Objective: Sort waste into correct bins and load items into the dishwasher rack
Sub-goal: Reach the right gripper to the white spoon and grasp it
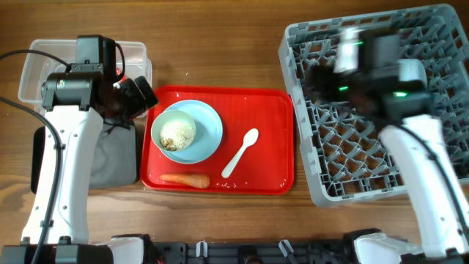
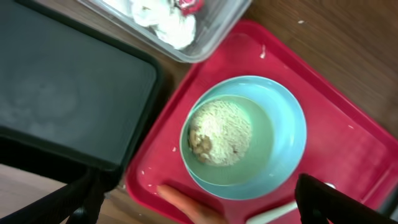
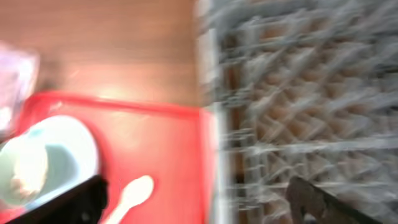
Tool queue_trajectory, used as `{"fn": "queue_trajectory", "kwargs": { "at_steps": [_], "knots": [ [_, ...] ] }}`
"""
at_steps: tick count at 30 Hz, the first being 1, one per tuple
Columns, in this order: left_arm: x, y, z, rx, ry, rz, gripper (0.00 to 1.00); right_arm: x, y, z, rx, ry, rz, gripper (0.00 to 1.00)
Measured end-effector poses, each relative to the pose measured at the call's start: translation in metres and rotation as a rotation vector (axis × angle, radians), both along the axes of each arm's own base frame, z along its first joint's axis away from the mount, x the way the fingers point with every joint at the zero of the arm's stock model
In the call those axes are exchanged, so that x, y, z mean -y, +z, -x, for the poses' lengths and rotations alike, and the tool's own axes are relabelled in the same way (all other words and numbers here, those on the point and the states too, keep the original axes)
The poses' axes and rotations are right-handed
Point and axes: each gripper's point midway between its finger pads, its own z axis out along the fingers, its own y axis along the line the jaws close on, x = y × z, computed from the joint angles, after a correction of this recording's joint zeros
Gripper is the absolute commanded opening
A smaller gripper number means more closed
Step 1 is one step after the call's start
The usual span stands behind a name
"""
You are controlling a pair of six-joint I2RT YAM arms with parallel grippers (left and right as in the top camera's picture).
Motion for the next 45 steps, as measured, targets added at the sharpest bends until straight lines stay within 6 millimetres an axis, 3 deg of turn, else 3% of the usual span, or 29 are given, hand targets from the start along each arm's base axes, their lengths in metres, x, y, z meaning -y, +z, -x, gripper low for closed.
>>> {"fn": "queue_trajectory", "kwargs": {
  "at_steps": [2, 3, 4, 5, 6, 8, 10, 13, 15, 19, 22, 24, 27, 32, 35, 37, 39, 41, 45],
  "knots": [
    [-0.007, 0.000, 0.001, -0.003, 0.016, -0.021, 1.00, -0.055, -0.038, 0.035, -0.181, 0.039, -0.014, 1.00],
    [-0.010, 0.000, 0.001, -0.003, 0.025, -0.028, 1.00, -0.073, -0.052, 0.048, -0.245, 0.049, -0.007, 1.00],
    [-0.014, 0.000, 0.001, -0.003, 0.035, -0.032, 1.00, -0.097, -0.066, 0.054, -0.283, 0.066, -0.019, 0.96],
    [-0.016, 0.000, 0.001, -0.003, 0.041, -0.033, 1.00, -0.123, -0.075, 0.058, -0.309, 0.088, -0.061, 0.85],
    [-0.019, 0.000, 0.002, -0.006, 0.050, -0.037, 1.00, -0.145, -0.082, 0.061, -0.329, 0.109, -0.102, 0.87],
    [-0.019, 0.000, 0.002, -0.008, 0.050, -0.039, 1.00, -0.166, -0.108, 0.077, -0.441, 0.039, -0.116, 0.92],
    [-0.019, 0.000, 0.003, -0.011, 0.050, -0.039, 1.00, -0.176, -0.145, 0.090, -0.570, -0.107, -0.099, 0.90],
    [-0.019, -0.001, 0.004, -0.014, 0.050, -0.039, 1.00, -0.173, -0.187, 0.096, -0.686, -0.305, -0.069, 0.86],
    [-0.019, -0.001, 0.004, -0.014, 0.050, -0.038, 1.00, -0.169, -0.201, 0.097, -0.708, -0.390, -0.050, 0.79],
    [-0.019, -0.001, 0.004, -0.015, 0.050, -0.039, 1.00, -0.158, -0.209, 0.089, -0.667, -0.494, -0.021, 0.70],
    [-0.019, -0.001, 0.004, -0.015, 0.050, -0.039, 1.00, -0.156, -0.213, 0.090, -0.673, -0.520, -0.009, 0.52],
    [-0.019, -0.001, 0.004, -0.015, 0.050, -0.039, 1.00, -0.152, -0.221, 0.094, -0.695, -0.544, 0.015, 0.34],
    [-0.019, -0.001, 0.005, -0.019, 0.049, -0.039, 1.00, -0.152, -0.221, 0.094, -0.697, -0.555, 0.012, 0.15],
    [-0.019, -0.001, 0.007, -0.026, 0.050, -0.039, 1.00, -0.152, -0.221, 0.094, -0.697, -0.555, 0.012, 0.12],
    [-0.019, -0.001, 0.007, -0.026, 0.050, -0.039, 1.00, -0.150, -0.221, 0.092, -0.691, -0.485, 0.029, 0.05],
    [-0.019, -0.001, 0.007, -0.026, 0.049, -0.039, 1.00, -0.134, -0.217, 0.076, -0.672, -0.414, 0.036, 0.05],
    [-0.019, -0.001, 0.007, -0.025, 0.050, -0.039, 1.00, -0.110, -0.182, 0.045, -0.568, -0.290, 0.002, 0.04],
    [-0.019, -0.001, 0.007, -0.026, 0.050, -0.039, 1.00, -0.086, -0.138, 0.030, -0.455, -0.173, -0.005, 0.04],
    [-0.019, -0.001, 0.007, -0.026, 0.050, -0.038, 1.00, -0.027, -0.059, 0.033, -0.258, -0.062, 0.047, 0.06]
  ]
}}
